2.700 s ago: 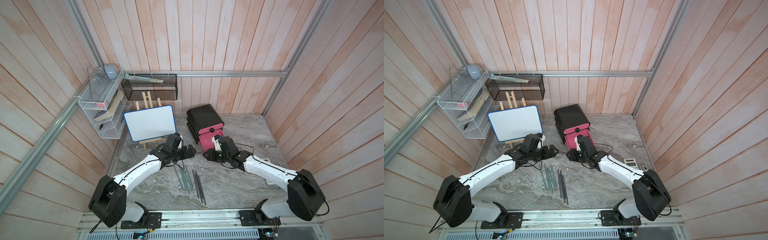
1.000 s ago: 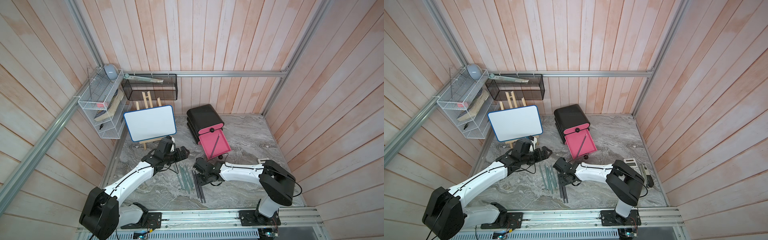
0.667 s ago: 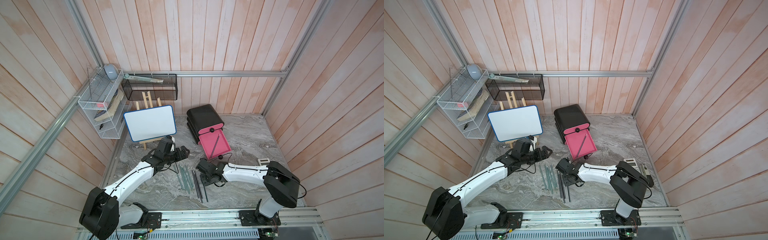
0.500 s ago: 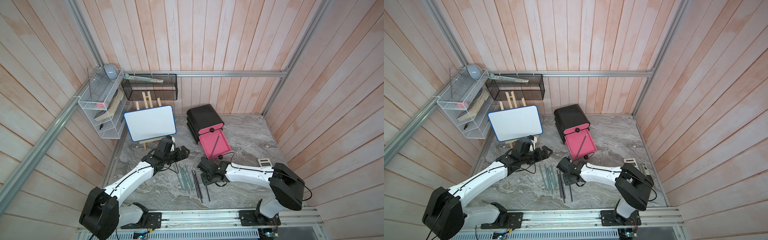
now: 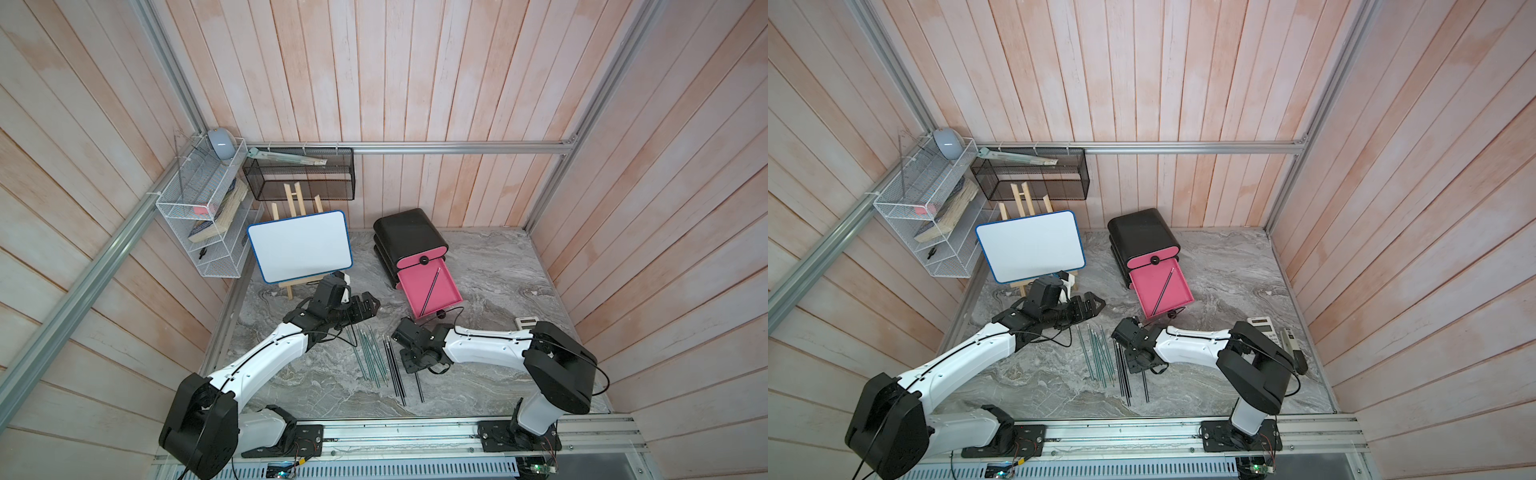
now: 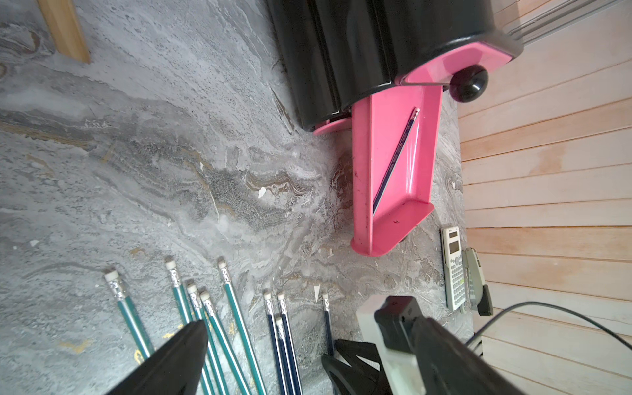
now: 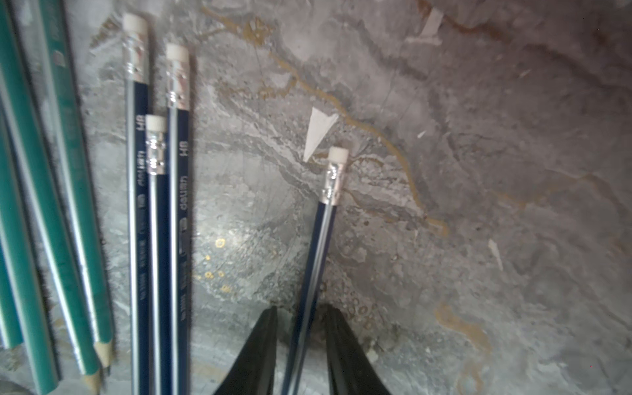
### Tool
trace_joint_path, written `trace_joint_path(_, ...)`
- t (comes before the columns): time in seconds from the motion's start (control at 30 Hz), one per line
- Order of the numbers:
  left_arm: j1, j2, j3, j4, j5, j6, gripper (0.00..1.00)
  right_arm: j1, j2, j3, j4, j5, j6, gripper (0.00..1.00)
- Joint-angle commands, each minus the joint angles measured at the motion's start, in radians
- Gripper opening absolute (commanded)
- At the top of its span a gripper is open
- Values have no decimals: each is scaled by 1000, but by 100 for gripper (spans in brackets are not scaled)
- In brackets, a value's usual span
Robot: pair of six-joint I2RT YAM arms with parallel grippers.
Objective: Please place the pencils in the drawer according to their color
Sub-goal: Pick up the pencil from the center of the board.
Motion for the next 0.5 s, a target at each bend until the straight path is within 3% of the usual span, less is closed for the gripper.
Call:
trace_joint_path(0.0,6,4,-4,16,11,4,100,-7,21,-32,15,-14,9,29)
trace_joint_path(0.1,7,7,-4,18,13,3,100,-7,33,-43,19,-19,4,22)
trace_joint_path(0.23,6,9,-6,19,17,0,99,-7,46,-54,28,-29,4,1)
trace_joint_path(0.47,1,21,-5,21,31,3,100,-8,6,-68,30,-32,5,0)
